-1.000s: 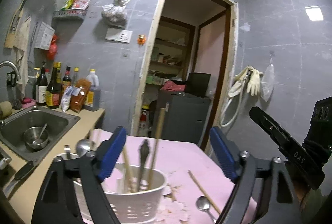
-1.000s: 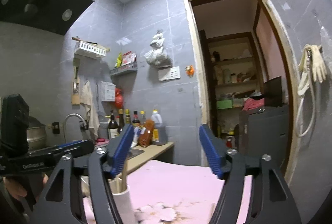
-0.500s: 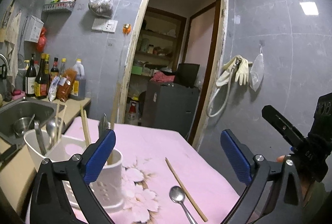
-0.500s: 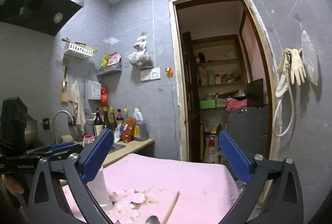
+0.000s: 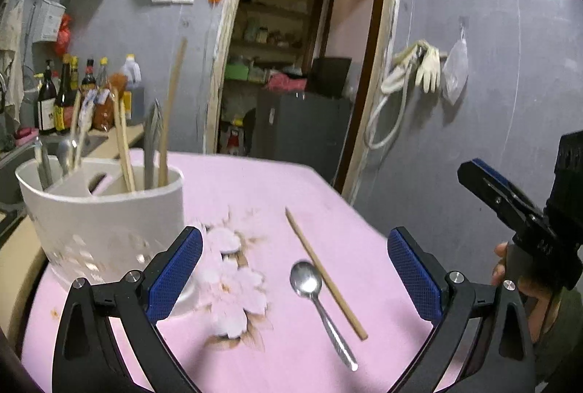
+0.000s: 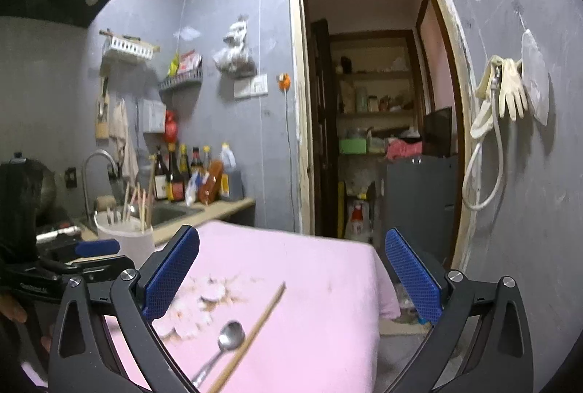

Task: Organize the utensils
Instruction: 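Move both grippers back over the last spoon and chopstick, then lower the left gripper onto the last metal spoon and close it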

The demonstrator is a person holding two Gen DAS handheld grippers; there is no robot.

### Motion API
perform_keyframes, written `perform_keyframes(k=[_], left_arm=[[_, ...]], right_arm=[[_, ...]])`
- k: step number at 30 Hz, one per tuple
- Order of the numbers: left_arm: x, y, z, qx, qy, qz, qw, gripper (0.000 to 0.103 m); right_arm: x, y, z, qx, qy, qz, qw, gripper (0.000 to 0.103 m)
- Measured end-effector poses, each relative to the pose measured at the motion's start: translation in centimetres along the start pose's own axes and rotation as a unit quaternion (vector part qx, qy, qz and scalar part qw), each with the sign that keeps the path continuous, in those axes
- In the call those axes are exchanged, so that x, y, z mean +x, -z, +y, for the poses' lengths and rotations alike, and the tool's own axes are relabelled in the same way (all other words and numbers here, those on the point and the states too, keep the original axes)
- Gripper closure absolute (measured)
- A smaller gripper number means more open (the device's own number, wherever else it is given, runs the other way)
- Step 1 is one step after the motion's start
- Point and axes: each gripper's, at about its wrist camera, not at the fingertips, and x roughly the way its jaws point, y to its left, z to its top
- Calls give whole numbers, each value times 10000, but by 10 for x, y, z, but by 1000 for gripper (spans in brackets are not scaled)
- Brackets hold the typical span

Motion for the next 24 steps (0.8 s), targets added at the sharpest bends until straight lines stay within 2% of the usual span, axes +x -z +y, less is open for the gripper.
perform_keyframes(k=[10,18,20,24], left_arm=[[34,16,-1,-1,-78,784,9969,3],[61,18,3,1,-90,1426,9897,4],[66,19,3,42,-42,1551,9879,4],[77,19,2,154,40,1721,9849,10]], right_arm=[[21,20,-16,121,-53,618,9980,0],[51,31,-26,334,-215,1258,9913,0],[59,34,-28,373,-279,1439,9885,3],[76,40,-30,422,-410,1849,9810,19]])
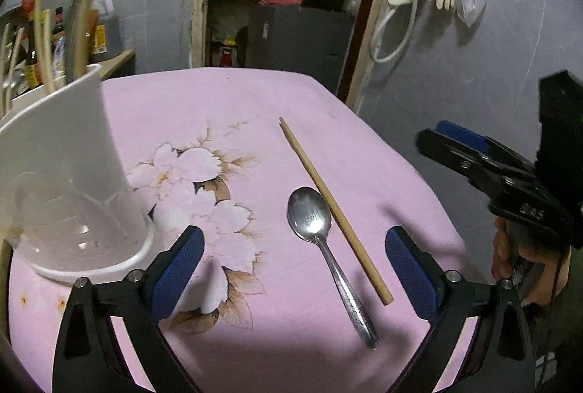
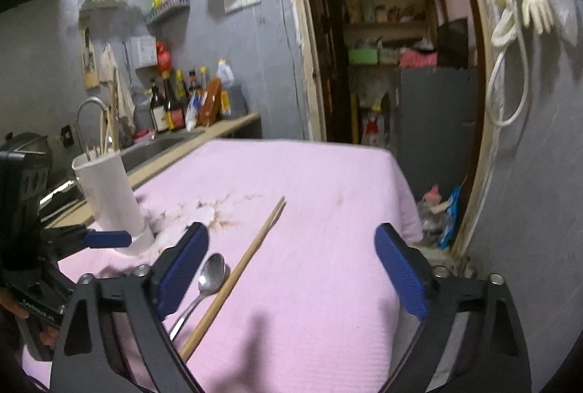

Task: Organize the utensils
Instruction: 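Lower the left gripper onto the last metal spoon and close it, then lift the spoon with the left gripper while the right gripper grasps the wooden chopstick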

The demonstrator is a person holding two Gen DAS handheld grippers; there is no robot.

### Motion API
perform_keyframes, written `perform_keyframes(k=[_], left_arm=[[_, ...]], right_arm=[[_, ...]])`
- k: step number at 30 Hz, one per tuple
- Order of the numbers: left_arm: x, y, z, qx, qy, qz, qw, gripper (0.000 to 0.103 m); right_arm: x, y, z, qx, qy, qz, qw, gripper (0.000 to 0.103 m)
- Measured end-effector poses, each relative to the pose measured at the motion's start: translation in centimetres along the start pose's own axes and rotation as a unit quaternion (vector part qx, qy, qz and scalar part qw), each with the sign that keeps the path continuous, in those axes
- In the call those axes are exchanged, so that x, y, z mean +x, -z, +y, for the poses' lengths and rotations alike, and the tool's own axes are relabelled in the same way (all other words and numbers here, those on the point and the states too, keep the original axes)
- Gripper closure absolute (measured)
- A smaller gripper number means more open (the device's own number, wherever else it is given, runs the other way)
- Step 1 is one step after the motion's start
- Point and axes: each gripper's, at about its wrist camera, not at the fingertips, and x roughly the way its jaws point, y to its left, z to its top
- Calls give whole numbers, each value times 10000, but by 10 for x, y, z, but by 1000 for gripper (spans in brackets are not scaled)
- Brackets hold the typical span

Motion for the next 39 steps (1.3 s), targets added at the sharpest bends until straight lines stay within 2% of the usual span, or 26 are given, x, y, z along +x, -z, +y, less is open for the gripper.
perform_keyframes(k=[6,13,16,23,27,32,34,39], left_arm=[[16,-6,2,106,88,336,9993,36],[42,-13,8,37,237,810,9964,67],[53,-16,16,-114,315,1007,9943,75],[63,-27,29,-382,498,1114,9918,81],[65,-30,30,-392,556,1141,9911,88],[66,-32,31,-577,606,1137,9900,90],[65,-31,31,-603,599,1131,9899,94],[66,-31,27,-625,595,1120,9900,98]], right_arm=[[28,-1,-4,62,-168,652,9977,36],[57,-6,-3,30,-338,1160,9927,57],[70,-8,-3,44,-432,1371,9896,64],[99,-13,1,71,-601,1809,9816,74],[117,-16,2,106,-670,2065,9761,79],[134,-22,0,292,-738,2261,9709,79],[138,-22,3,304,-759,2330,9690,80],[141,-21,7,164,-682,2454,9669,79]])
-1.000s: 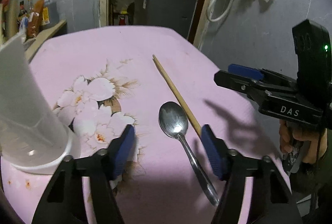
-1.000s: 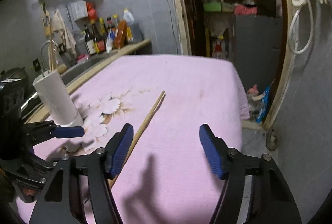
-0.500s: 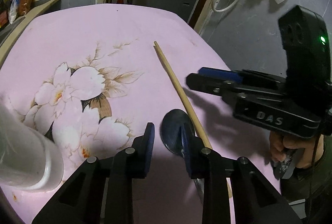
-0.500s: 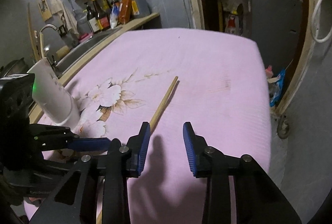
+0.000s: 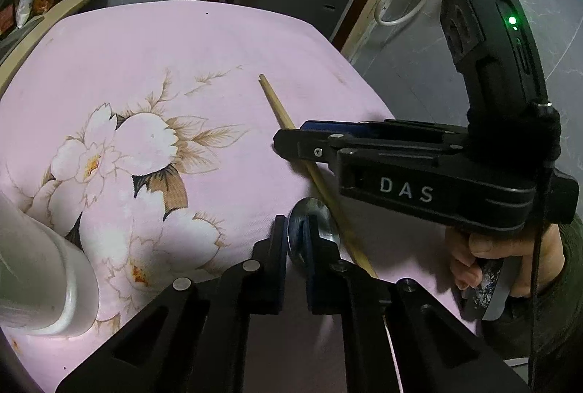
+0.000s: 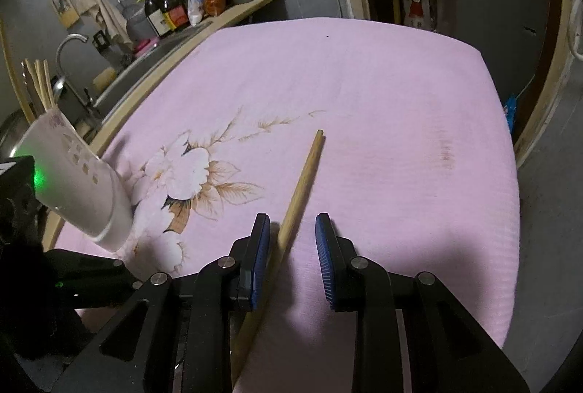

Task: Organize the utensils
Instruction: 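Lift the spoon with the left gripper while the right gripper grasps the wooden chopstick, then carry the spoon with the left gripper while the right gripper carries the chopstick toward the holder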

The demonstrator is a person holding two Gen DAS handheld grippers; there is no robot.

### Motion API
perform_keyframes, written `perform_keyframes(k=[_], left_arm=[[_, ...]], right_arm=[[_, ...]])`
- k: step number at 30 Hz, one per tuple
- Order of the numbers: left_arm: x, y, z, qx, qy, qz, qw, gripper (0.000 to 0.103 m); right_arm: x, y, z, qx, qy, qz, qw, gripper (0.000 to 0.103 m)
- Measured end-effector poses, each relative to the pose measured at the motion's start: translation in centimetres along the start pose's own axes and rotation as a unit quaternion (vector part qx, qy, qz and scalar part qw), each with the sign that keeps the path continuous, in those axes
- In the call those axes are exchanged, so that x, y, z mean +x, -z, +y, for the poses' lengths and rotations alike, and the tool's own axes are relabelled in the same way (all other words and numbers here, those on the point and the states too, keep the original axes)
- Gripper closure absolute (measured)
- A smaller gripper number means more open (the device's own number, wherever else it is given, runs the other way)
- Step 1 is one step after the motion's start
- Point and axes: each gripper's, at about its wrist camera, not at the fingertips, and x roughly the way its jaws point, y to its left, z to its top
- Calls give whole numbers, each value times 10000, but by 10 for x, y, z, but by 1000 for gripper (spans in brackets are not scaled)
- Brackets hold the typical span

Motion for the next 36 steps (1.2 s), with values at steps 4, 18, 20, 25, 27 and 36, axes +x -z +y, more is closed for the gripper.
perform_keyframes(k=[4,18,20,25,27,36], left_arm=[[-2,3,-4,15,53,-61,10000,101],[-13,8,-9,127,158,-104,9997,103],[-10,5,-7,90,192,-41,9998,103],[-4,4,-4,-75,244,88,9996,103],[-5,4,-6,-83,249,20,9997,103],[-45,11,-31,430,-302,-943,9942,103]], right_arm=[[-3,3,0,-42,43,31,10000,92],[-42,47,-7,-146,272,52,9995,97],[-41,45,-3,-225,343,117,9991,97],[-35,42,1,-341,481,316,9978,95],[-34,42,-1,-247,451,288,9983,95],[-70,69,-5,454,133,-838,9954,99]])
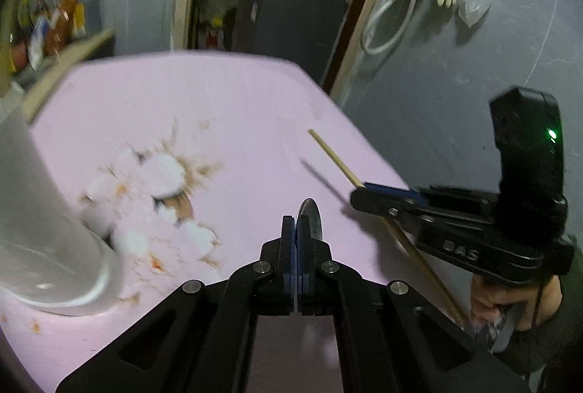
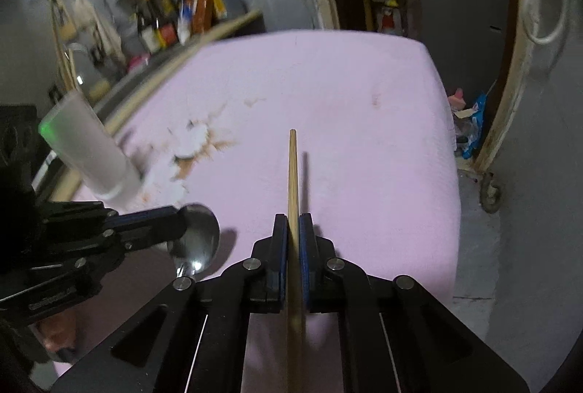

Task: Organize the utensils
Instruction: 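Carry the spoon with the left gripper while the right gripper carries the chopstick toward the holder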

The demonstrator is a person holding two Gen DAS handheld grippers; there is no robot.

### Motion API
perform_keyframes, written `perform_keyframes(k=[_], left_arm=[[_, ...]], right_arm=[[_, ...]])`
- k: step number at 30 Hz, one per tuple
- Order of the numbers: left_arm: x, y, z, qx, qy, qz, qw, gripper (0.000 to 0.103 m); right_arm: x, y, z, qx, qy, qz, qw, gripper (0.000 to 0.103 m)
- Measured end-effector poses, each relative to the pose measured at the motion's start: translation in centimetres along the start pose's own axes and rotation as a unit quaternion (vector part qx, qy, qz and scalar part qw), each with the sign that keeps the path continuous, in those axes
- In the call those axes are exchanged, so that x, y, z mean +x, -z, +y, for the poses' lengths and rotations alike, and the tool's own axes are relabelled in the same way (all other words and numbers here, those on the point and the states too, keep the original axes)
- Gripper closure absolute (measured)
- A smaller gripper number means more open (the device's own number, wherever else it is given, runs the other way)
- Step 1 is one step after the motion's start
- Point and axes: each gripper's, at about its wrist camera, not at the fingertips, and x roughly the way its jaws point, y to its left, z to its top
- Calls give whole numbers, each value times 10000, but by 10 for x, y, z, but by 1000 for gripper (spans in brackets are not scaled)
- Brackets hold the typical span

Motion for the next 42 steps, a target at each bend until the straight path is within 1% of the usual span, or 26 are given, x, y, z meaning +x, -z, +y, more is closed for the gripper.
perform_keyframes(k=[2,3,6,9,11,15,17,21,24,29,31,37,42], left_arm=[[-14,0,-5,145,-222,-347,9990,103],[-21,-1,-8,223,-338,-515,9979,103],[-40,1,-16,442,-621,-983,9922,103],[-57,3,-26,675,-879,-1428,9835,103],[-65,6,-31,758,-972,-1641,9787,103],[-74,10,-34,813,-1112,-1921,9717,103],[-82,9,-28,803,-1172,-2046,9685,103],[-100,12,-18,799,-1272,-2226,9633,103],[-117,12,-10,782,-1325,-2336,9601,103],[-141,9,9,653,-1396,-2479,9564,103],[-151,7,17,615,-1450,-2539,9543,103],[-183,-2,43,527,-1714,-2781,9437,103],[-209,-9,75,350,-1984,-2924,9348,103]], right_arm=[[-16,4,5,1,-12,-418,9991,99],[-26,7,9,-19,-5,-713,9975,99],[-46,10,22,-79,55,-1331,9911,99],[-66,14,41,-309,289,-2067,9775,99],[-75,16,52,-438,420,-2405,9687,99],[-91,17,75,-689,607,-3124,9455,99],[-96,12,84,-779,619,-3363,9365,99],[-102,1,98,-831,515,-3733,9225,99],[-104,-5,109,-825,343,-3890,9169,99],[-103,-17,122,-761,-109,-3933,9162,99],[-102,-23,128,-731,-212,-3993,9137,99],[-101,-42,151,-717,-388,-4247,9017,99],[-95,-59,171,-463,-637,-4466,8912,99]])
